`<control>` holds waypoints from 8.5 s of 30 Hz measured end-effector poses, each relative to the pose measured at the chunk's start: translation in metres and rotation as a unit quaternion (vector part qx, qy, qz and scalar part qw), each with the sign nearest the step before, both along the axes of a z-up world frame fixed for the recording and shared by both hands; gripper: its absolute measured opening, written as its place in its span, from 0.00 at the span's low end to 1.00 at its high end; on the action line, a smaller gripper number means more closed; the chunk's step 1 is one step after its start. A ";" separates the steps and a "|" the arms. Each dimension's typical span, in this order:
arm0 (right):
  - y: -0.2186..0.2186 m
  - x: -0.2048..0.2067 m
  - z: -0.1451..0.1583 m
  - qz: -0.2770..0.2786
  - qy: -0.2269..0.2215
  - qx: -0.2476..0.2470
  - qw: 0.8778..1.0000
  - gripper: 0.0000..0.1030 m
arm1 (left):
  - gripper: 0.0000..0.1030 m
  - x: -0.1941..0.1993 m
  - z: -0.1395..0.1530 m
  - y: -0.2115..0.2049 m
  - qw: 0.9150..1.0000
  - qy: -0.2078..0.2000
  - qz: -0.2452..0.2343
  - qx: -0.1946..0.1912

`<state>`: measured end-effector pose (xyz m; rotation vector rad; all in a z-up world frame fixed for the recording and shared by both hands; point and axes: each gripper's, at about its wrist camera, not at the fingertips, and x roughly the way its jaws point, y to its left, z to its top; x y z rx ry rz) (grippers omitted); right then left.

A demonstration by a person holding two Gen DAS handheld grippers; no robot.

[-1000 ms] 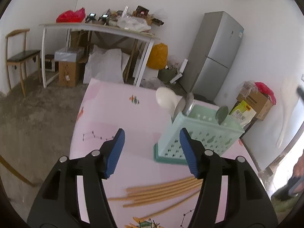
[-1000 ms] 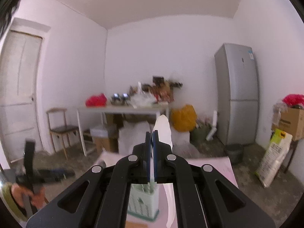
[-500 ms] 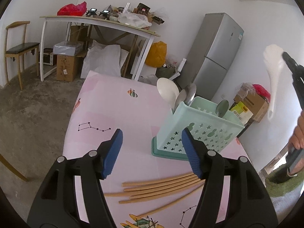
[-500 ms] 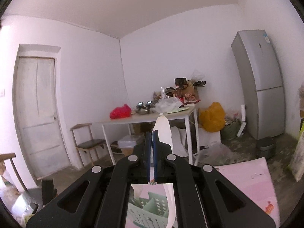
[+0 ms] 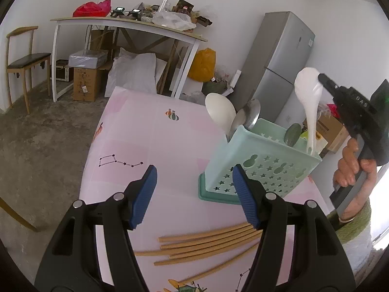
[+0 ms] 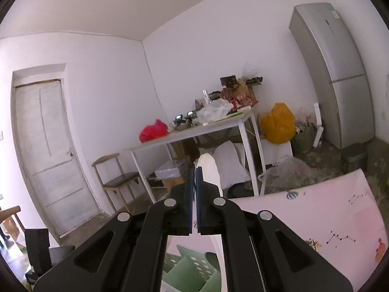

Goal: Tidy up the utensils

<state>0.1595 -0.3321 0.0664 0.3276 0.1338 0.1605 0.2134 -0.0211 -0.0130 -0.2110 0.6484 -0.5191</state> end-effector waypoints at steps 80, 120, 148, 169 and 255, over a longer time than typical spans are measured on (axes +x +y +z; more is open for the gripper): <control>-0.045 -0.105 -0.135 0.018 0.245 0.212 0.946 0.58 | 0.60 -0.027 -0.027 -0.030 0.994 -0.007 -0.065 0.092; 0.046 -0.078 -0.195 0.014 0.414 0.185 0.891 0.12 | 0.00 -0.119 -0.088 -0.085 0.958 0.178 -0.209 0.088; 0.050 -0.070 -0.181 -0.021 0.410 0.066 0.909 0.09 | 0.40 -0.115 -0.075 -0.096 0.973 0.067 -0.148 0.166; 0.047 -0.072 -0.171 -0.029 0.400 0.008 0.916 0.35 | 0.61 -0.086 -0.077 -0.081 0.972 0.096 -0.125 0.176; 0.045 -0.073 -0.174 -0.015 0.380 -0.102 0.919 0.07 | 0.10 -0.074 -0.081 -0.101 0.975 0.122 -0.140 0.125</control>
